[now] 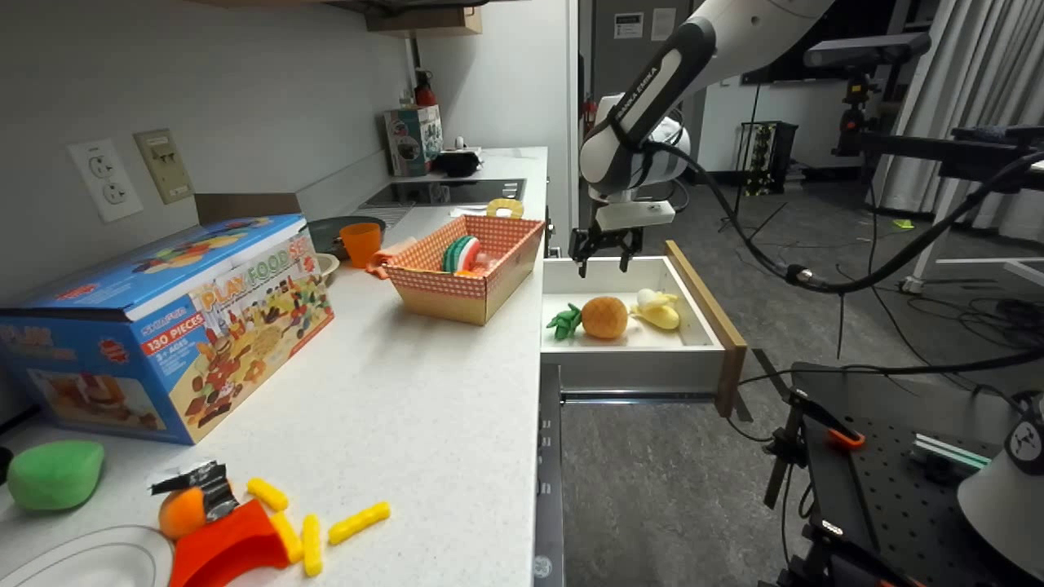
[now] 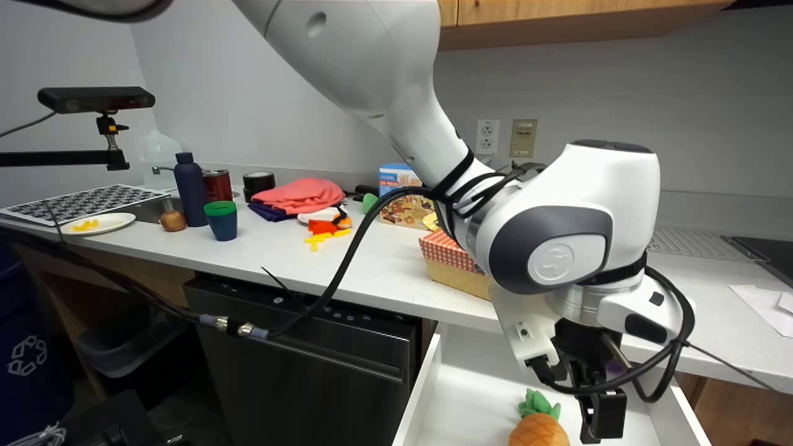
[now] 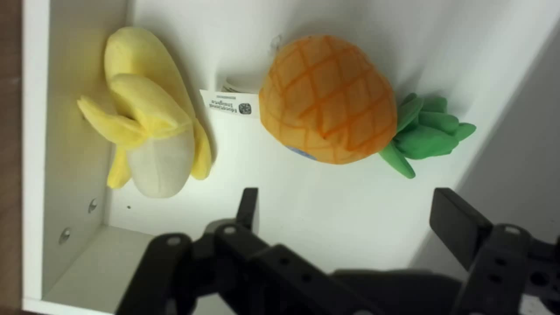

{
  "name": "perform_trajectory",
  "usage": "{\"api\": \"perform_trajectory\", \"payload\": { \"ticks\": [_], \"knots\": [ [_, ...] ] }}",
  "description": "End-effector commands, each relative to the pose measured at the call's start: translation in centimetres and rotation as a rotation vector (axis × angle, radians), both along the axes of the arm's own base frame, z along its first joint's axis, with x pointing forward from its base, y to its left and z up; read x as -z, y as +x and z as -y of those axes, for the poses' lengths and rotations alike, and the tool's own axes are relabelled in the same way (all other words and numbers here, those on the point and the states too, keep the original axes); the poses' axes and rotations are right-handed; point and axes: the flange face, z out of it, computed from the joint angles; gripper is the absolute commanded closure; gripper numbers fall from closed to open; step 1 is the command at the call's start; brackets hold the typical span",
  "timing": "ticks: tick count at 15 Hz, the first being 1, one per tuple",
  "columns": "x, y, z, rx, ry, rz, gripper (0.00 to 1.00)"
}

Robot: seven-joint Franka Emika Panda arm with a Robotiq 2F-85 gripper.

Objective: Pen the top right drawer, remove the toy pineapple and banana, put it in the fruit box and close the drawer

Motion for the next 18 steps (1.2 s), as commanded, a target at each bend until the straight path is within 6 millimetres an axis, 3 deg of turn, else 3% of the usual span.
{"api": "perform_trajectory", "payload": {
  "ticks": [1,5,9,13,14,15,18],
  "knots": [
    [2.7,2.1,1.0,-0.018,0.04,0.023,0.0],
    [5.0,2.9,0.1,-0.027,0.074,-0.017,0.0],
    [7.0,2.4,0.1,-0.007,0.082,-0.085,0.0],
    [7.7,2.1,0.5,0.021,0.098,-0.134,0.0],
    [7.6,2.1,0.4,0.024,0.107,-0.14,0.07],
    [7.5,2.1,0.4,0.026,0.113,-0.145,0.26],
    [6.9,2.3,0.2,0.044,0.13,-0.149,0.51]
  ]
}}
